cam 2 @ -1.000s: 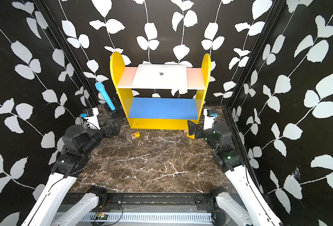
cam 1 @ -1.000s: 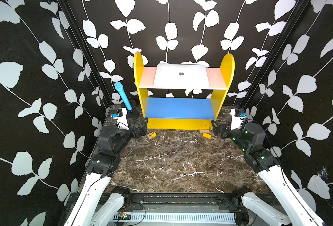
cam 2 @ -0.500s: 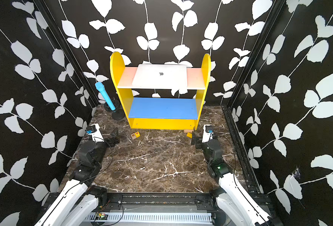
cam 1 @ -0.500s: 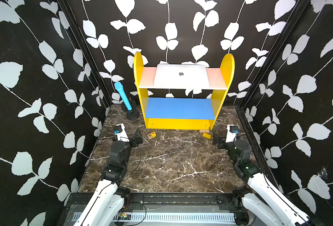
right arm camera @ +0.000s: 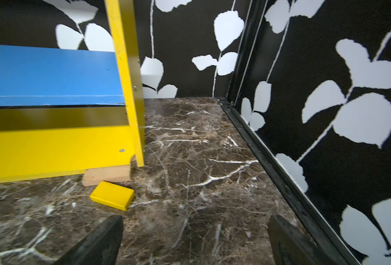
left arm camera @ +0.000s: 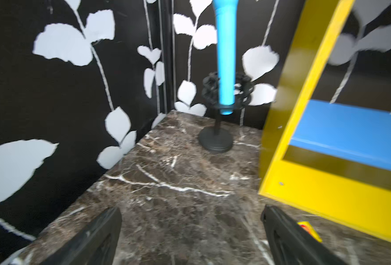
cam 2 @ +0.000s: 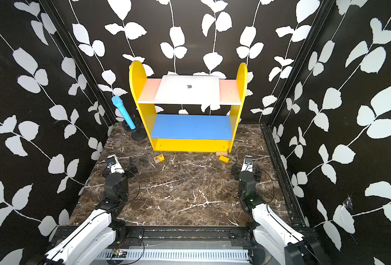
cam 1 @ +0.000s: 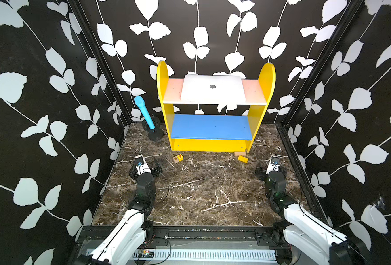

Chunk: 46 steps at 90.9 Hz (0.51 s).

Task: Close the laptop lid and set it aside
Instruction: Reset both arms

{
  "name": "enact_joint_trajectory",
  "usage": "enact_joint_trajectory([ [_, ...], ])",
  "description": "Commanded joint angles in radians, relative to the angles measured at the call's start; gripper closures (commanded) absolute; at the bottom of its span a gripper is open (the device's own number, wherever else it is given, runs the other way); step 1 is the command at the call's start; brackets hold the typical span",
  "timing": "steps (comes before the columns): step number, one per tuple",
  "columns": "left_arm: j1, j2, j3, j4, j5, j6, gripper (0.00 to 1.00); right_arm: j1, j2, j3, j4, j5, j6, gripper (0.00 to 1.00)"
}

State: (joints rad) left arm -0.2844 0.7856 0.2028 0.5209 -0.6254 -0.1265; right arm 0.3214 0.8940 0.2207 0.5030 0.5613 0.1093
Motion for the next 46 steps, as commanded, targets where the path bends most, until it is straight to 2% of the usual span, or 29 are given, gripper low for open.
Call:
enact_joint_trajectory([
  [1, 0.005, 0.085, -0.038, 0.168, -0.109, 0.078, 0.02, -0.025, 0.018, -0.002, 0.112, 0.088, -0.034, 0.00],
  [15, 0.008, 0.246, -0.043, 0.313, -0.133, 0.164, 0.02, -0.065, 0.098, -0.020, 0.162, 0.086, -0.035, 0.00],
  [34, 0.039, 0.498, -0.030, 0.525, -0.113, 0.232, 0.01, -0.090, 0.284, -0.020, 0.332, 0.089, -0.048, 0.00],
  [46, 0.062, 0.567, -0.022, 0.620, -0.058, 0.248, 0.01, -0.105, 0.353, 0.019, 0.357, 0.061, -0.066, 0.00],
])
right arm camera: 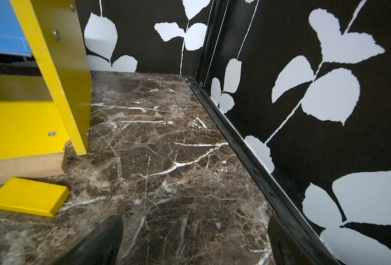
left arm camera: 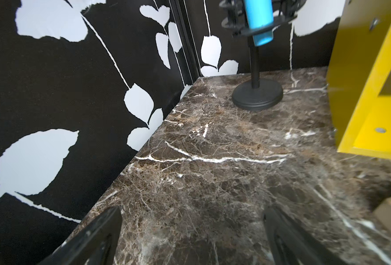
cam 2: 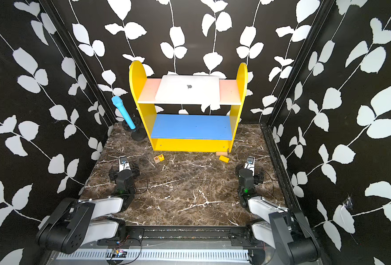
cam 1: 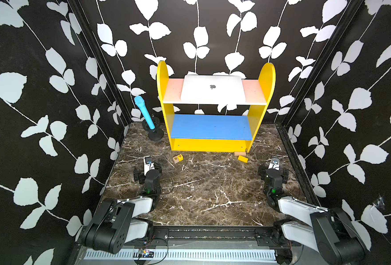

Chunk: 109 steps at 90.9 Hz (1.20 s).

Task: Close the laptop lid and set it aside
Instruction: Reset both arms

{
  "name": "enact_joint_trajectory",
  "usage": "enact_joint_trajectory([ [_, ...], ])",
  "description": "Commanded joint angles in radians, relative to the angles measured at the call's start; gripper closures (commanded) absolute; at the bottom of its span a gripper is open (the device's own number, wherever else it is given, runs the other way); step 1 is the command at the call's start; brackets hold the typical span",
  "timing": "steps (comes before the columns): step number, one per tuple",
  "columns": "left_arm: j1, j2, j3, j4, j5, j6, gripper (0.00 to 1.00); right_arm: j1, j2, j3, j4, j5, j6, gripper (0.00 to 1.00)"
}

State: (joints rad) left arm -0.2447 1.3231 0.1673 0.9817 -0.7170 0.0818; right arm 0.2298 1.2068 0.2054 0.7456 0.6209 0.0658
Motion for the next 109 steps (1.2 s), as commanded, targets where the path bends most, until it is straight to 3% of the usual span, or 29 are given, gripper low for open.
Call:
enact_joint_trajectory([
  [1, 0.025, 0.032, 0.016, 0.157, 0.040, 0.038, 0.02, -0.014, 0.046, 0.035, 0.120, 0.000, -0.025, 0.00],
  [30, 0.064, 0.190, 0.059, 0.257, 0.225, 0.057, 0.02, -0.020, 0.252, 0.077, 0.313, -0.091, -0.152, 0.00],
  [37, 0.066, 0.167, 0.074, 0.193, 0.256, 0.054, 0.02, -0.021, 0.302, 0.076, 0.381, -0.112, -0.173, 0.00],
  [43, 0.079, 0.167, 0.103, 0.115, 0.321, 0.056, 0.02, -0.028, 0.282, 0.093, 0.306, -0.124, -0.156, 0.00],
  [50, 0.085, 0.238, 0.119, 0.144, 0.379, 0.071, 0.01, -0.060, 0.278, 0.106, 0.269, -0.189, -0.139, 0.00],
  [56, 0.087, 0.278, 0.123, 0.221, 0.380, 0.090, 0.02, -0.087, 0.288, 0.103, 0.261, -0.241, -0.113, 0.00],
  [63, 0.095, 0.235, 0.158, 0.074, 0.379, 0.057, 0.01, -0.097, 0.366, 0.117, 0.356, -0.222, -0.115, 0.01],
  [71, 0.110, 0.256, 0.185, 0.064, 0.386, 0.053, 0.02, -0.120, 0.318, 0.158, 0.183, -0.257, -0.074, 0.01],
  [109, 0.111, 0.247, 0.192, 0.029, 0.383, 0.041, 0.02, -0.131, 0.327, 0.159, 0.189, -0.263, -0.070, 0.01],
])
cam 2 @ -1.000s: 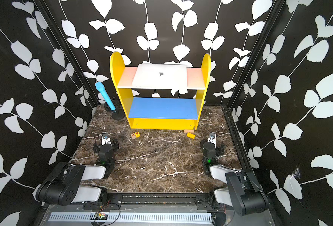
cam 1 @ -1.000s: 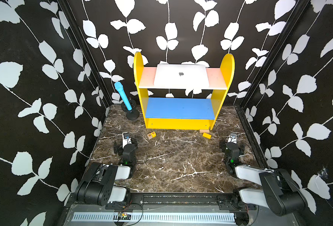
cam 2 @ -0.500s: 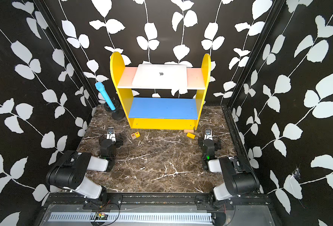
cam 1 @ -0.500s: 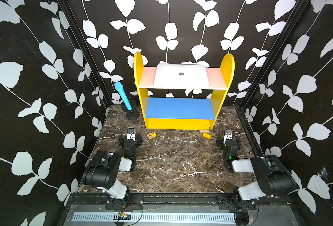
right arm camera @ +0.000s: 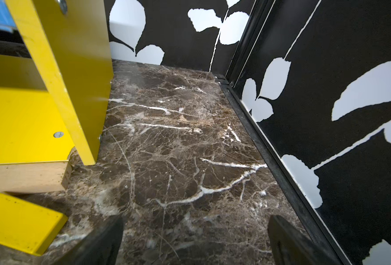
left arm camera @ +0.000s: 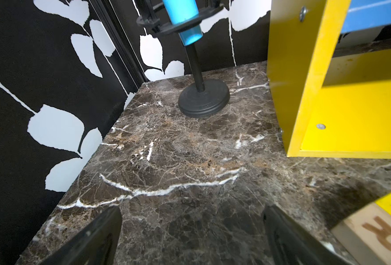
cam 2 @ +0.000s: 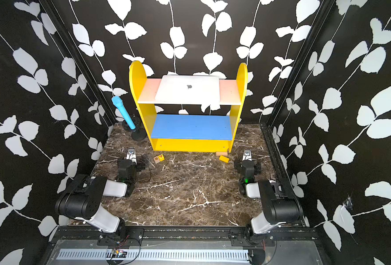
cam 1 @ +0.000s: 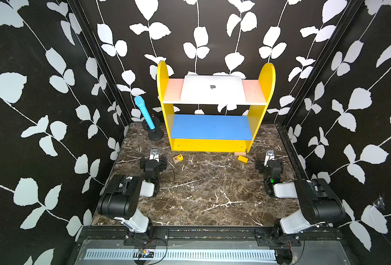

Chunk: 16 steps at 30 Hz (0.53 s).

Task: Close the laptop lid and set it aside
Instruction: Reset both arms

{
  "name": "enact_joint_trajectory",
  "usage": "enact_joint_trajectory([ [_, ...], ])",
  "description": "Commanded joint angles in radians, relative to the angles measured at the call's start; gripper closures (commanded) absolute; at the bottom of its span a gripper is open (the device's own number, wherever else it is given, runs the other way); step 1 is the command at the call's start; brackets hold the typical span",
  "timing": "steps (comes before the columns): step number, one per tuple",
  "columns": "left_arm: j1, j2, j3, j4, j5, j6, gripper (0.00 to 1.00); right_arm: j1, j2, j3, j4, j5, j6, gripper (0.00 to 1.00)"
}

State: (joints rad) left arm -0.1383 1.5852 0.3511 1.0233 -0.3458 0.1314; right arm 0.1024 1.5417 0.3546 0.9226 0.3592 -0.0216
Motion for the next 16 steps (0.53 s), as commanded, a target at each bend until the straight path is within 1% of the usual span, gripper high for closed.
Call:
enact_joint_trajectory([
  [1, 0.005, -0.015, 0.009, -0.012, 0.011, -0.008, 0.02, -0.005, -0.008, 0.012, 0.013, -0.002, 0.017, 0.00],
  [16, 0.006, -0.014, 0.012, -0.018, 0.013, -0.008, 0.02, -0.007, -0.006, 0.021, -0.006, -0.017, 0.017, 0.01],
])
